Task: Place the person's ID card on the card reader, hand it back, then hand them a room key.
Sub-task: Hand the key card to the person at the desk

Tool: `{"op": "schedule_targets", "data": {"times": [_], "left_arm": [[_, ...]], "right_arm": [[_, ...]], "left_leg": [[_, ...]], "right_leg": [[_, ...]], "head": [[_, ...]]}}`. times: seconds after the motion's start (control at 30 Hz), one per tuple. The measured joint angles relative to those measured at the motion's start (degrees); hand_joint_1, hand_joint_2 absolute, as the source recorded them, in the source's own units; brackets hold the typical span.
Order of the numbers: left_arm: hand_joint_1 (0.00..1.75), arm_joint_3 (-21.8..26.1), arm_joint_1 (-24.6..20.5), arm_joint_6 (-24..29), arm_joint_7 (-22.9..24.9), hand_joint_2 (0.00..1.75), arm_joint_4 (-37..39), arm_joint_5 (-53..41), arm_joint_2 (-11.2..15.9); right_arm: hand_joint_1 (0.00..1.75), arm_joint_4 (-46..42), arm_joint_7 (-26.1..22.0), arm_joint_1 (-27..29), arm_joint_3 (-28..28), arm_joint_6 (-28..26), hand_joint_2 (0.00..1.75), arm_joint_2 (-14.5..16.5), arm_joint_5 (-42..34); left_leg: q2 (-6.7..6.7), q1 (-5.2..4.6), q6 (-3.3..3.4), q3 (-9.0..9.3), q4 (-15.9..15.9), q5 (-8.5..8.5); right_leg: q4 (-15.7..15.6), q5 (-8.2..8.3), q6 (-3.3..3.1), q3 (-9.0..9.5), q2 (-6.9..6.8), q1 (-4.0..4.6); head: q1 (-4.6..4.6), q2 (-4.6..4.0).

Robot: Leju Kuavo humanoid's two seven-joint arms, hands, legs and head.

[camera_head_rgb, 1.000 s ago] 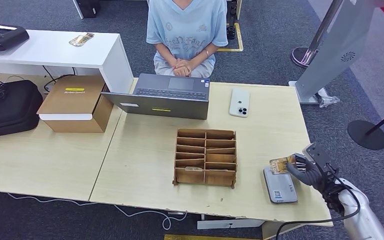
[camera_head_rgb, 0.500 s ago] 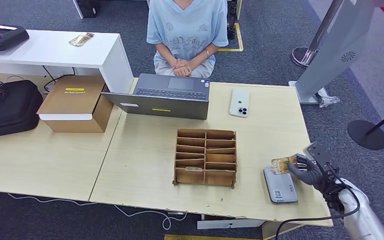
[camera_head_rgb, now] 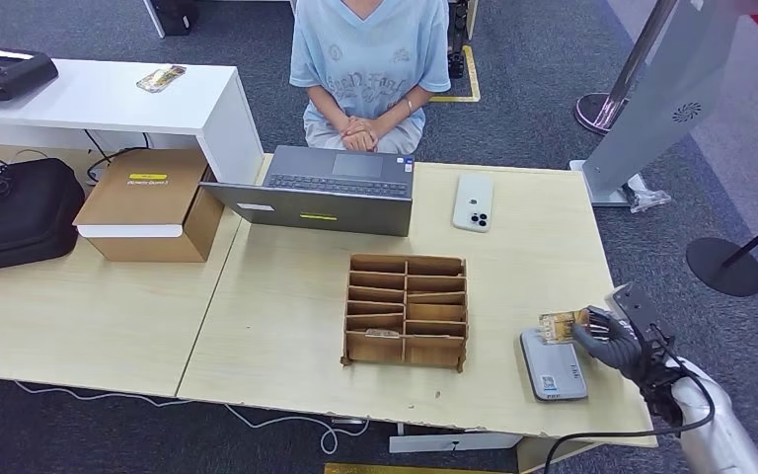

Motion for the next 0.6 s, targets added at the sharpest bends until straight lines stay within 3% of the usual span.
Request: {"op": "schedule_targets", "data": {"times": [0.6], "left_arm": [[0.00,0.0,-0.1,0.0,0.0,0.00,0.0,-0.7,0.0]], "right_arm": [[1.75,-6.3,1.0,7.0,-5.4,1.8,1.75,0.3,-0.3]], "left_leg": [[0.00,0.00,0.01,0.02,0.0,-0.01]], "right_leg": [[0.0,0.00,0.01,0.03,0.00,0.00]], "head": [[0.01,0.00]]}}
